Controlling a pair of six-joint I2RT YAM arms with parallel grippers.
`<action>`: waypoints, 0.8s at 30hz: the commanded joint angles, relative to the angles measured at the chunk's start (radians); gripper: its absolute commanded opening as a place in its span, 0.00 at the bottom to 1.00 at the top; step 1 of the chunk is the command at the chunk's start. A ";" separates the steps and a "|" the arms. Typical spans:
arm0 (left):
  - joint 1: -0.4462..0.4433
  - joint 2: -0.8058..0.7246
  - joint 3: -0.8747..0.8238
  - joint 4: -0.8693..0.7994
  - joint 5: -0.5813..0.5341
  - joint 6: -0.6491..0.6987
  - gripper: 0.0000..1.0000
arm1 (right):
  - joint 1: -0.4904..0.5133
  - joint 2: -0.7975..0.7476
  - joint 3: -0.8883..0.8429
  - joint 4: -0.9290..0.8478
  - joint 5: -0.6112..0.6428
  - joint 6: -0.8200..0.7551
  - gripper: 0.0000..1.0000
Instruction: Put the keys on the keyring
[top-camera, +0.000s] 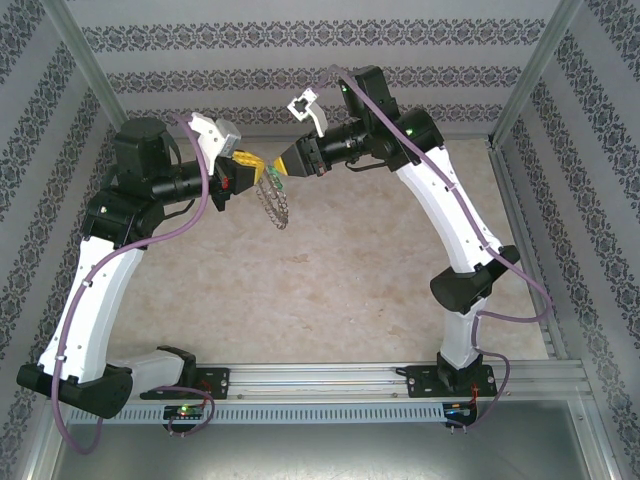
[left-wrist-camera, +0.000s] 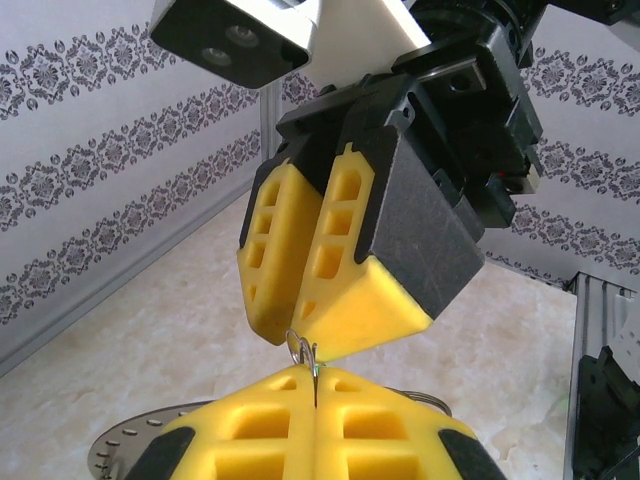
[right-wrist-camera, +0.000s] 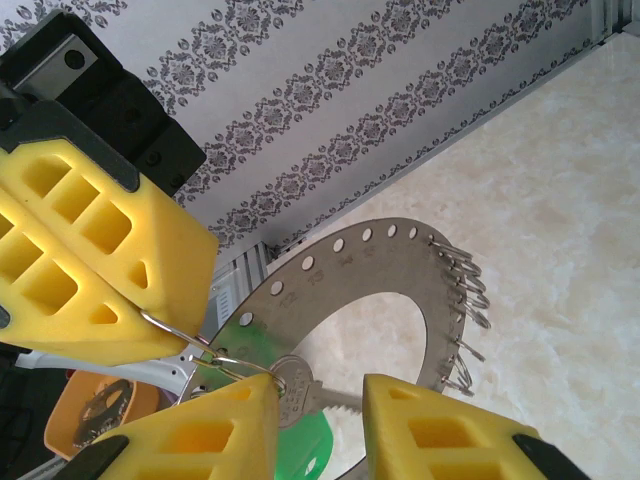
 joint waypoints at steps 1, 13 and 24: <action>0.006 -0.022 0.006 0.076 0.046 0.005 0.00 | -0.017 0.009 0.036 -0.022 0.051 0.009 0.30; 0.006 -0.025 0.018 0.105 0.048 -0.007 0.00 | -0.016 -0.055 0.046 -0.027 0.040 -0.079 0.36; 0.006 -0.036 0.015 0.139 0.064 -0.035 0.00 | -0.015 -0.167 -0.008 0.049 0.079 -0.167 0.40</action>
